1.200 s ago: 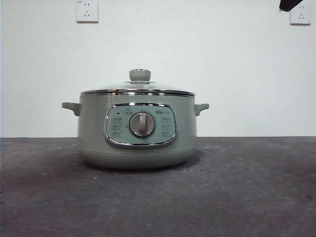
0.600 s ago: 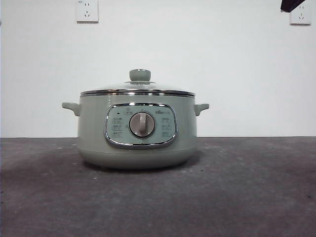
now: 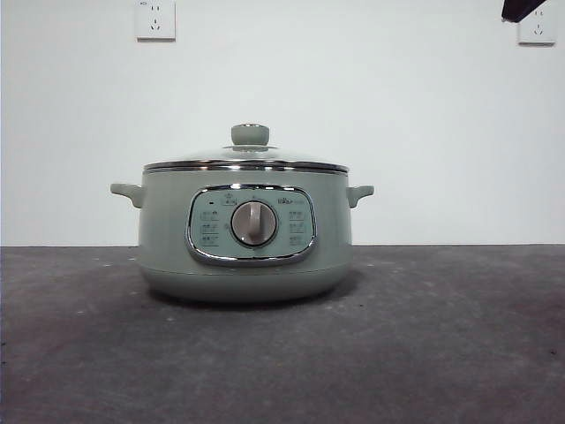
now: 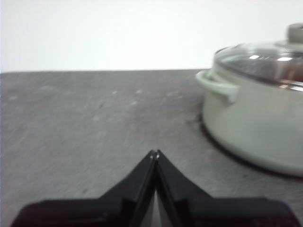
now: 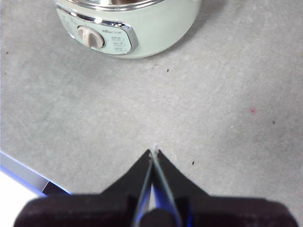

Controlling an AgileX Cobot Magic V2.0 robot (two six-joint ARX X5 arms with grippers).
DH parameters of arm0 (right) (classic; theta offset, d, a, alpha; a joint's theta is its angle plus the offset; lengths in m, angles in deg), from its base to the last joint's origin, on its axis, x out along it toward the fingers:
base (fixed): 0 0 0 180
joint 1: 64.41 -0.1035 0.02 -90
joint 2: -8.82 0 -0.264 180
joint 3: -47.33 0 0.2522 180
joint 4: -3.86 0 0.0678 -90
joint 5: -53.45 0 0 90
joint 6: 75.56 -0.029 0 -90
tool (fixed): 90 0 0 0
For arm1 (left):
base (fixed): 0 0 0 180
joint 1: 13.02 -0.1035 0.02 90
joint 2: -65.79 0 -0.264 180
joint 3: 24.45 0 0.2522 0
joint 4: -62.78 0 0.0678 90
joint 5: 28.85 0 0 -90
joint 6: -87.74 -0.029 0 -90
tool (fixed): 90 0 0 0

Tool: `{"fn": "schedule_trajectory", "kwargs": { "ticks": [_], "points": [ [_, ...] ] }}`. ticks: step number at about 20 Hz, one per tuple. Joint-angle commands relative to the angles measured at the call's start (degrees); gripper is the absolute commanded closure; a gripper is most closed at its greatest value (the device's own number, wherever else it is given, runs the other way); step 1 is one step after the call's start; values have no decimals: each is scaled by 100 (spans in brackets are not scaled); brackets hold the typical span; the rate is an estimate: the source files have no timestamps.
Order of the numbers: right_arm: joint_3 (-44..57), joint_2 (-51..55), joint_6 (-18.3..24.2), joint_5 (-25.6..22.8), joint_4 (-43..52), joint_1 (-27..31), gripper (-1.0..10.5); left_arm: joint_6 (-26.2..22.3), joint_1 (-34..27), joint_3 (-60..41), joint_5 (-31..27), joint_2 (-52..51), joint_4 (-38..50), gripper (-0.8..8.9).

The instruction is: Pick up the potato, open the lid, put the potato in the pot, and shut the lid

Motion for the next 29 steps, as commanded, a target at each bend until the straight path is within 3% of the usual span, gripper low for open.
{"fn": "schedule_trajectory", "kwargs": {
  "ticks": [1, 16, 17, 20, 22, 25, 29],
  "points": [
    [57, 7, -57, -2, 33, -2, 945, 13, -24, -59, -205, -20, -170, 816],
    [59, 87, -24, -81, 35, 72, 945, 15, -22, -59, -162, 376, -264, 816],
    [59, 179, 407, -210, 87, 214, 945, 15, -22, -59, -162, 402, -264, 816],
    [417, 763, 872, 116, 916, 951, 945, 15, -22, -59, -162, 448, -269, 816],
    [1169, 1447, 890, 404, 1943, 1655, 945, 17, -22, -59, -162, 459, -264, 816],
    [2835, 2664, 905, 459, 3550, 2640, 945, 15, -22, -59, -162, 487, -264, 816],
    [5001, 4240, 817, 476, 4979, 3373, 945, 15, -22, -59, -162, 498, -264, 816]
  ]
}}
